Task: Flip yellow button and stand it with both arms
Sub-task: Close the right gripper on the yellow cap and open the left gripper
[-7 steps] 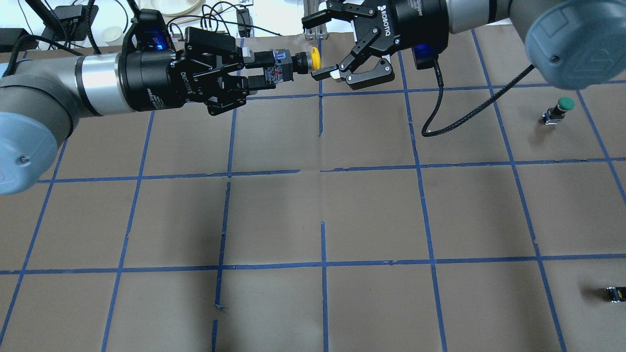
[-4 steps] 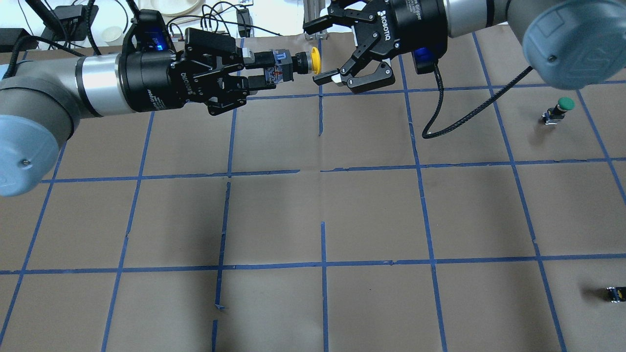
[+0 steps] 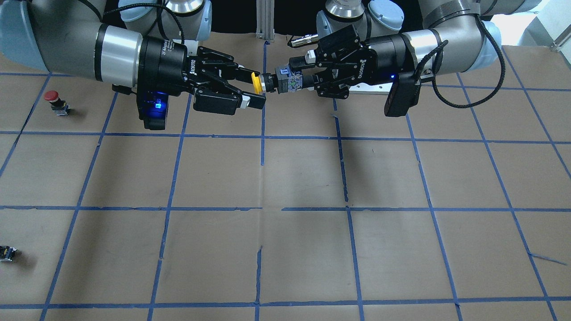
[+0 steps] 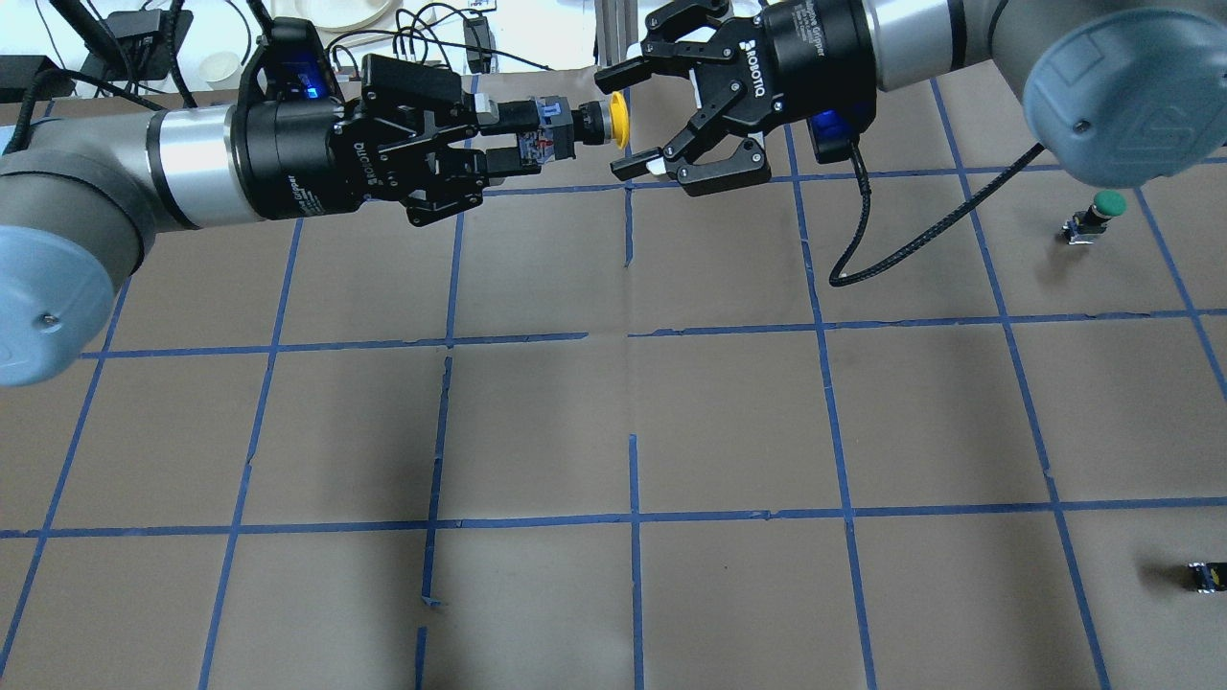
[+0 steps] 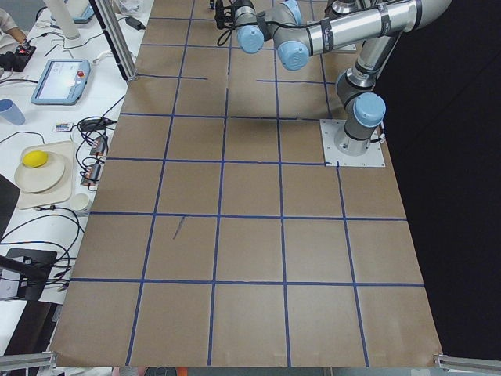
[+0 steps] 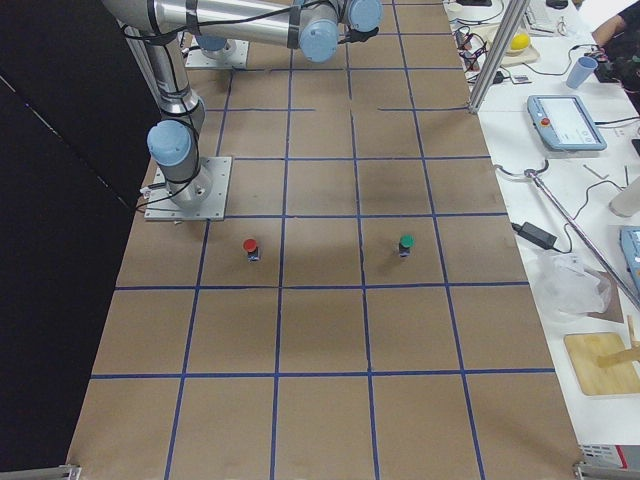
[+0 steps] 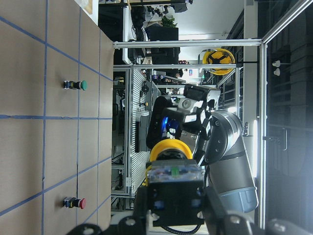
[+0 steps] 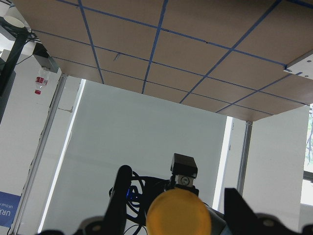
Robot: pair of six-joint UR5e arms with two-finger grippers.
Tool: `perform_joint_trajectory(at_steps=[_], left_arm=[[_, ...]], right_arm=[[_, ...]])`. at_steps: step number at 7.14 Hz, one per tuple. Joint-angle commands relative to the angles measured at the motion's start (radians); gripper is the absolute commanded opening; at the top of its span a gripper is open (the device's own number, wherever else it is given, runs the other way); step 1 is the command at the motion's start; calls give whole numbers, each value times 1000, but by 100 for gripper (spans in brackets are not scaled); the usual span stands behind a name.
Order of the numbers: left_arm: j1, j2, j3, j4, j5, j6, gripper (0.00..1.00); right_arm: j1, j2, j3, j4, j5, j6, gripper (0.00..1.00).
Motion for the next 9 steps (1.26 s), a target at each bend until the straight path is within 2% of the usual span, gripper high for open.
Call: perform_joint_trajectory(at_steps=[1, 2, 3, 5, 6, 8, 9], left_arm=[[0, 1, 0, 1, -1, 2, 27], [0, 1, -2, 1, 1, 2, 27], [0, 3, -3, 1, 1, 0, 29], [0, 5, -2, -2, 10, -59, 62], [0, 11, -2, 1, 12, -99, 98], [1, 15, 6, 1, 13, -173, 100], [12, 14, 15, 3, 21, -197, 100]], right_arm=[[0, -4, 2, -3, 0, -1, 31], [0, -4, 2, -3, 0, -3, 18], [0, -4, 2, -4, 1, -5, 11], [0, -4, 2, -6, 3, -6, 7], [-2, -4, 2, -7, 3, -6, 7], [-15, -1, 0, -13, 0, -6, 7], [-52, 1, -1, -21, -52, -20, 7]])
